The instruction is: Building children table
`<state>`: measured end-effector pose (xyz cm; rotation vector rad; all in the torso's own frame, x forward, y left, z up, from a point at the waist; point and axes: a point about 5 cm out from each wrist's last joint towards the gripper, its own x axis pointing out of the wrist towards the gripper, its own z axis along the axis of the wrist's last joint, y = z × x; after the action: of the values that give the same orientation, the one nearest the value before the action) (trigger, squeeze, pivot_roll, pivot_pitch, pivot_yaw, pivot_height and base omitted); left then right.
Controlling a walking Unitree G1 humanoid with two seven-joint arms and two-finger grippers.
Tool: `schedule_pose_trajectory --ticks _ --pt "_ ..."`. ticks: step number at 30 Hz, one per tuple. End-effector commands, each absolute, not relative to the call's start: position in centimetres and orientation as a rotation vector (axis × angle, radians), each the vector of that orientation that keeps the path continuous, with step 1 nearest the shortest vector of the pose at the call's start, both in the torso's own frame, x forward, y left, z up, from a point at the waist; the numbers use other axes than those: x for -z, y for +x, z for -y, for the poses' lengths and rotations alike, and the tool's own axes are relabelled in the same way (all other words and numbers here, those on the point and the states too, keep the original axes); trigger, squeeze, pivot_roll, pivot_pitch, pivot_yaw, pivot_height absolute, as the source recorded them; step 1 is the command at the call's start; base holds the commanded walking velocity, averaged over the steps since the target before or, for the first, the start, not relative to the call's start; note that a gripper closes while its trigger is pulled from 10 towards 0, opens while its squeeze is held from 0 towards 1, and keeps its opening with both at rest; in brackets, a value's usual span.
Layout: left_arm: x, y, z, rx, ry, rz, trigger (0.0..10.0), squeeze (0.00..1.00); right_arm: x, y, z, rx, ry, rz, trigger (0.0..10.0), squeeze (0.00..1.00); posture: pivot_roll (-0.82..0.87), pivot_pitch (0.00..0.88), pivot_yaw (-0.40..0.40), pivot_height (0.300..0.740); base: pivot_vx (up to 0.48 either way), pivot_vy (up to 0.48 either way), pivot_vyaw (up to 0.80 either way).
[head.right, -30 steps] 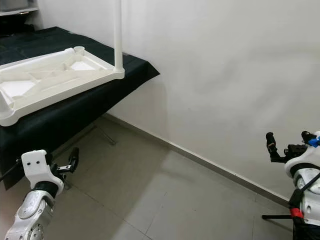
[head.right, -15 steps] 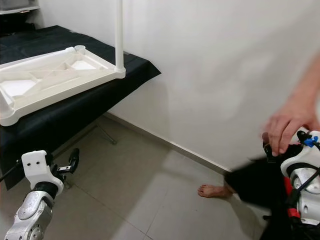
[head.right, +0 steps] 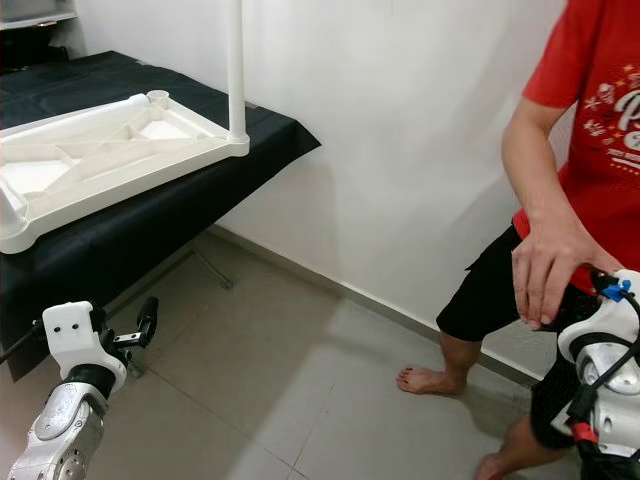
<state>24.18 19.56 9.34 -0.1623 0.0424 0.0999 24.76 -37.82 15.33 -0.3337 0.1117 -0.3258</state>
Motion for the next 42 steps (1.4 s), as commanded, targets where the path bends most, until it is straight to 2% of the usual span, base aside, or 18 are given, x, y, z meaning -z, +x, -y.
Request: schedule_pose_trajectory --ticks 1,42 --pt "-8.8 23.9 -19.8 -0.1 -0.14 -0.077 10.0 0.0 -14.5 24.7 37.5 0.312 -0.311 -0.131 10.0 0.0 -0.11 0.026 -0.088 0.74 0.0 0.0 0.0" --pt "-8.9 23.8 -19.8 -0.1 -0.137 -0.083 10.0 0.0 -14.0 25.0 36.1 0.273 -0.301 -0.149 10.0 0.0 -0.11 0.034 -0.086 0.74 0.0 0.0 0.0"
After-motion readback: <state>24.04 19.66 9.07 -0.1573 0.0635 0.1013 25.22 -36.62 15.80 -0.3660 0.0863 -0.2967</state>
